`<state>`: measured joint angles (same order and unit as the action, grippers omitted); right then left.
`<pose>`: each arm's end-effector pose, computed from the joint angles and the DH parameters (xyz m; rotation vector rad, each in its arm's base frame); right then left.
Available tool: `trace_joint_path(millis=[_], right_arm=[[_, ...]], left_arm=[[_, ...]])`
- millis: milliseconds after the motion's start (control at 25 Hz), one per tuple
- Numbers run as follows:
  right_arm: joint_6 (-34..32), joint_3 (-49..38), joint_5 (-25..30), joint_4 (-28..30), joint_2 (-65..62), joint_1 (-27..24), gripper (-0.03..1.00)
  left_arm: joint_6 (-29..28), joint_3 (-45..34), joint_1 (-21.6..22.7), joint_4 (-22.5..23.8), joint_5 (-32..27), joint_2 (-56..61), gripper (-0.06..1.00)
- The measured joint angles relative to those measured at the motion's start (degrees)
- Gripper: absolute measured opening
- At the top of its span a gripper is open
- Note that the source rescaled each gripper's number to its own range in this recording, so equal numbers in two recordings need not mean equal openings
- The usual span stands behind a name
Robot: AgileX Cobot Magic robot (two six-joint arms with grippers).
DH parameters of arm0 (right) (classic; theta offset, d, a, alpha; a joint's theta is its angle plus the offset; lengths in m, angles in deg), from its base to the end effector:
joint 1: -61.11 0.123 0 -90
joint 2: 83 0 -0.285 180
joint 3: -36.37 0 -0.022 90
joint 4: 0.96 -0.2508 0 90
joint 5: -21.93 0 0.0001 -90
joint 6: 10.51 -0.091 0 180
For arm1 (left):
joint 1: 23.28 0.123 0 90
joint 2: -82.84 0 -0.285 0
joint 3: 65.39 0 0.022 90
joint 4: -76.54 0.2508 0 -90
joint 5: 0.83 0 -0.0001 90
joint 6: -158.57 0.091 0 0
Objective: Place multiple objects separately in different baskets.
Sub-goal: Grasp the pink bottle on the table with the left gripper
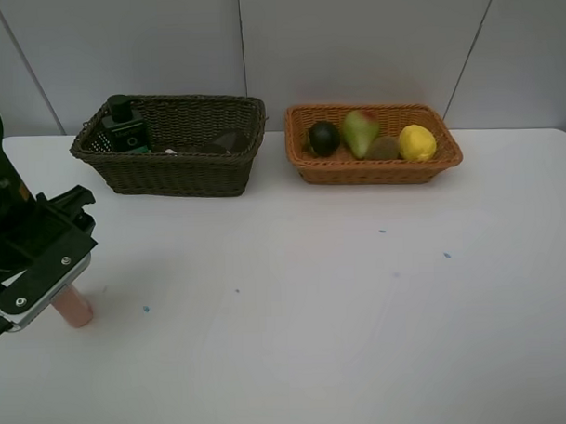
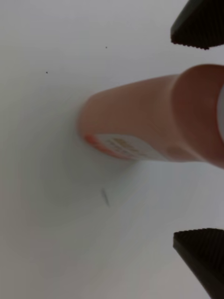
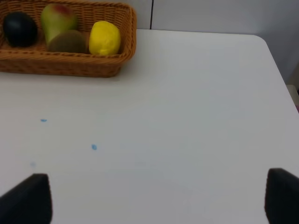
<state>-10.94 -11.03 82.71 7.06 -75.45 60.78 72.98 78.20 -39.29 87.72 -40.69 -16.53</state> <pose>-0.0084 -0.0110 0.2835 0.0219 2.0159 -0.1656 0.2383 -0.0566 0.1498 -2.6754 -1.5841 -0.2322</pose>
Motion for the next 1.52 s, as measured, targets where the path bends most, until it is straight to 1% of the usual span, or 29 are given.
trace_joint_path(millis=[80,160,440,480,640,680,720,840,960,1000,1360,1520], right_arm=[[0.0,0.0,0.0,0.0,0.0,0.0,1.0],[0.0,0.0,0.0,0.0,0.0,0.0,1.0],[0.0,0.0,0.0,0.0,0.0,0.0,1.0],[0.0,0.0,0.0,0.0,0.0,0.0,1.0],[0.0,0.0,0.0,0.0,0.0,0.0,1.0],[0.0,0.0,0.0,0.0,0.0,0.0,1.0],[0.0,0.0,0.0,0.0,0.0,0.0,1.0],[0.0,0.0,0.0,0.0,0.0,0.0,1.0],[0.0,0.0,0.0,0.0,0.0,0.0,1.0],[0.0,0.0,0.0,0.0,0.0,0.0,1.0],[0.0,0.0,0.0,0.0,0.0,0.0,1.0],[0.0,0.0,0.0,0.0,0.0,0.0,1.0]], left_arm=[[0.22,0.0,0.0,0.06,0.47,0.0,0.99],[0.4,0.0,0.0,0.06,0.88,0.0,0.96],[1.08,0.0,0.0,-0.12,1.1,0.0,0.7],[1.12,0.0,0.0,-0.32,1.1,0.0,0.68],[1.12,0.0,0.0,-0.51,1.1,0.0,0.65],[1.12,0.0,0.0,-0.51,1.1,0.0,0.63],[0.97,0.0,0.0,-0.51,1.1,0.0,0.6],[-2.55,0.0,0.0,-0.51,0.83,0.0,0.45],[-7.15,0.0,0.0,-0.51,-0.16,0.0,0.45],[-7.83,0.0,0.0,-0.51,-0.4,0.0,0.45],[-9.5,0.0,0.0,-0.51,-0.61,0.0,0.45],[-12.86,0.73,0.0,-1.42,-0.56,0.44,0.45]])
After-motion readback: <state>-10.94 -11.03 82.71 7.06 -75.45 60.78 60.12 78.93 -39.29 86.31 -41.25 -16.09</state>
